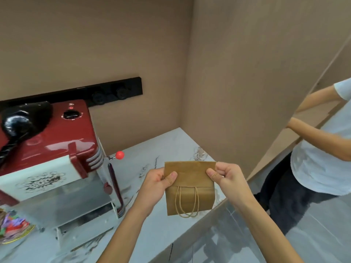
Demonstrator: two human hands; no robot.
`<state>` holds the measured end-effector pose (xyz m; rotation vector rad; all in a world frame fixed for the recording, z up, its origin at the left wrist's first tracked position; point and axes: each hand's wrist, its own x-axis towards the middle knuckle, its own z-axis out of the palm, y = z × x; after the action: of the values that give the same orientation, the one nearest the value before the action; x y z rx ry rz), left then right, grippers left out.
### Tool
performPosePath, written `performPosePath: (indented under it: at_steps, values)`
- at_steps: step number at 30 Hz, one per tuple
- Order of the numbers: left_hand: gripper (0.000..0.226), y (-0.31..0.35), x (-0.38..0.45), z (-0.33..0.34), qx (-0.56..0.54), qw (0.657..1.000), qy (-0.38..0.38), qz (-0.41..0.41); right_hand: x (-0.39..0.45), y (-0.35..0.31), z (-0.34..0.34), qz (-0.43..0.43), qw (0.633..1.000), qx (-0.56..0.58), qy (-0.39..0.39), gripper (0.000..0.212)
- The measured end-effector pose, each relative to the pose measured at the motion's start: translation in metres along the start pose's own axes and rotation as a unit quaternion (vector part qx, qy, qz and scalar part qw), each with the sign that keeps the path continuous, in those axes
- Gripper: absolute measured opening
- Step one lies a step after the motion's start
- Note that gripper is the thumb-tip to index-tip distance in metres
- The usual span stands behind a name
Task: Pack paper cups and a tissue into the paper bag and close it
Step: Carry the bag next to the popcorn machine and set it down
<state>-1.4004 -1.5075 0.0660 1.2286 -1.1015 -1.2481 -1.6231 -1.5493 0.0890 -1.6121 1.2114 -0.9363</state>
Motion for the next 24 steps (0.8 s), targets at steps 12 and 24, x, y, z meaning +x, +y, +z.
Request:
performPosePath:
  at_steps: [12, 24]
  values:
    - [0.017, -0.029, 0.108, 0.01, 0.101, 0.98, 0.166, -0.041, 0.15, 0.061, -0.007, 0.02, 0.994, 0.006, -0.107, 0.059]
    - [0.037, -0.1, 0.183, -0.028, 0.224, 0.93, 0.264, -0.126, 0.267, 0.132, 0.052, 0.062, 0.963, -0.078, -0.251, 0.002]
